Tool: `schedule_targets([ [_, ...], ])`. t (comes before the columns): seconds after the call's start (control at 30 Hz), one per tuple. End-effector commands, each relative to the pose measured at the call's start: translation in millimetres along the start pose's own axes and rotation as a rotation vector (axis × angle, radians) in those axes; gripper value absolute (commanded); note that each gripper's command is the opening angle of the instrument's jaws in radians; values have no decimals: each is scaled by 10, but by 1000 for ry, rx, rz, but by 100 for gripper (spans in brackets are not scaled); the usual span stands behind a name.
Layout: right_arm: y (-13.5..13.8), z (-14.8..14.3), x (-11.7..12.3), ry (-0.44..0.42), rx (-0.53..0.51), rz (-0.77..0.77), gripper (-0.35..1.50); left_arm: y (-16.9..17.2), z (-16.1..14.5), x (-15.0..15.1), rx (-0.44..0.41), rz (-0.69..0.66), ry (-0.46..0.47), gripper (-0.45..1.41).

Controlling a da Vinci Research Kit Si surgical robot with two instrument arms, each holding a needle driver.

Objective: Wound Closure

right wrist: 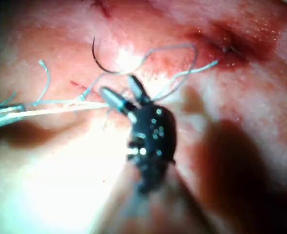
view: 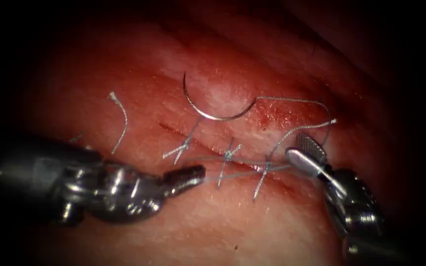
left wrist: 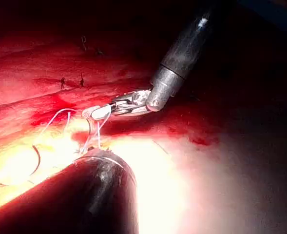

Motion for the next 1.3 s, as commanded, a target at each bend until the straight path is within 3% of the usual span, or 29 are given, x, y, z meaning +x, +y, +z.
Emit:
schedule_targets([
  [0.03,7,1,-10,-1,-4,17,29,4,5,1,4,-4,-5,-45],
  [0.57,69,-24,-16,72,-87,187,22,24,53,11,36,57,-91,-45],
  [0.97,91,-22,-26,86,-117,260,19,20,68,16,37,62,-87,-45],
  [1.3,127,-14,-22,91,-126,365,-11,15,79,27,38,66,-85,-45],
])
